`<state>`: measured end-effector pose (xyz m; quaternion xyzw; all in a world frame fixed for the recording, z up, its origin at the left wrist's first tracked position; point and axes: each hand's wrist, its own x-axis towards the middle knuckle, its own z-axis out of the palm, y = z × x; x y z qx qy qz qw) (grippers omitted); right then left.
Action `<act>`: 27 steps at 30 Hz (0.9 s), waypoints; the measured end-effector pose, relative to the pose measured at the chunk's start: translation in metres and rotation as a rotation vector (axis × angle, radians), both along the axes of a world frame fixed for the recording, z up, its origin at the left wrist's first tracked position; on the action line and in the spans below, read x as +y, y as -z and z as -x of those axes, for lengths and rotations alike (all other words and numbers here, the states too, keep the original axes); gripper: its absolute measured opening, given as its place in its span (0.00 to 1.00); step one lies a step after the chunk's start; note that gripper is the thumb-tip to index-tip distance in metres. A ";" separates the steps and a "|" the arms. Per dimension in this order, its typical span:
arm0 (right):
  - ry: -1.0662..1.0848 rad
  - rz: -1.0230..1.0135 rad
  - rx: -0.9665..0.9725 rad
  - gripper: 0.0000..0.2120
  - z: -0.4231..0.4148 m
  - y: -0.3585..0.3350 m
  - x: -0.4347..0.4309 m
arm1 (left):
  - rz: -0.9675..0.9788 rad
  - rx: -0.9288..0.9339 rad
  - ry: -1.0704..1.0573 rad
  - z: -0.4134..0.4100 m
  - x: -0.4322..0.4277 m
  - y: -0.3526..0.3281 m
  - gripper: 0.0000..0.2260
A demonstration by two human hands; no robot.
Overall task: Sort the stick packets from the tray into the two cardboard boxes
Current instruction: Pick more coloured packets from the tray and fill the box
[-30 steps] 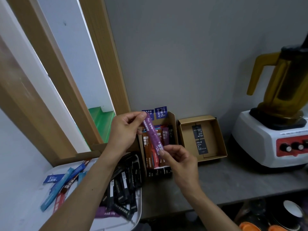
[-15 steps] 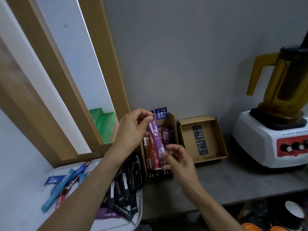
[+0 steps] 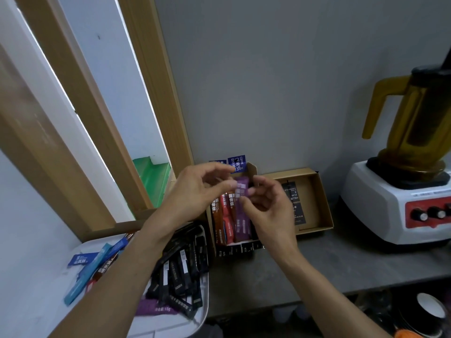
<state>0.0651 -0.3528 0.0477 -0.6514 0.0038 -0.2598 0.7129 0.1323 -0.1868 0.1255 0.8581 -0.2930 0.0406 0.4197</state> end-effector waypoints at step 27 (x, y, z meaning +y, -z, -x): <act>-0.025 1.273 0.078 0.11 -0.017 0.082 0.018 | -0.960 -0.423 -0.160 -0.064 -0.049 0.019 0.05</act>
